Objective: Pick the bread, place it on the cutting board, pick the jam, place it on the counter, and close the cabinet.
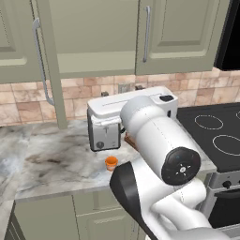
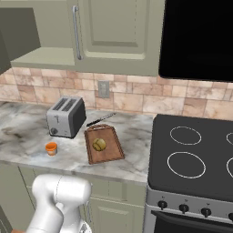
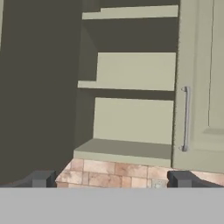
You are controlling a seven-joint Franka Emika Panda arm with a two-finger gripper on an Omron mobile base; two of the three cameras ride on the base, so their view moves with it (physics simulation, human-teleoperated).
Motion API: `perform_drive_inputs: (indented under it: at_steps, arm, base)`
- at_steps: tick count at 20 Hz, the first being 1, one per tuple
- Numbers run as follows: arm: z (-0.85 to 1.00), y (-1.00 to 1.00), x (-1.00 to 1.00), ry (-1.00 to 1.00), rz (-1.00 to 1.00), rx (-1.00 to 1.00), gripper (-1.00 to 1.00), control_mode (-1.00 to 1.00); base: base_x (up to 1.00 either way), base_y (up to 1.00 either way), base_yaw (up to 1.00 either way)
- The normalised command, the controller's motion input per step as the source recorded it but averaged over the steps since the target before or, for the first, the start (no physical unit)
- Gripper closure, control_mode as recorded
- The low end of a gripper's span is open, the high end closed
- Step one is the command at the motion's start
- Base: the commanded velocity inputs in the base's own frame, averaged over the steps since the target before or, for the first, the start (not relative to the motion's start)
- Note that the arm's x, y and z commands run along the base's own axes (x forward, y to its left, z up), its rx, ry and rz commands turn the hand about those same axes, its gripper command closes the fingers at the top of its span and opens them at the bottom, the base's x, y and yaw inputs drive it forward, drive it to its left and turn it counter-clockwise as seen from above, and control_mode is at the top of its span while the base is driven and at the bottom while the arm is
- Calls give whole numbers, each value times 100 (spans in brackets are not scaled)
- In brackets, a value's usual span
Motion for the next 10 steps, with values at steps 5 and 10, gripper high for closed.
perform_drive_inputs:
  at_steps: [5, 10]
  arm:
    - [-1, 21, -5, 0, 9, 0, -100, -100]
    - [-4, 22, -3, 0, 9, 0, -100, -100]
  base:
    - [0, 0, 0]
    - [0, 0, 0]
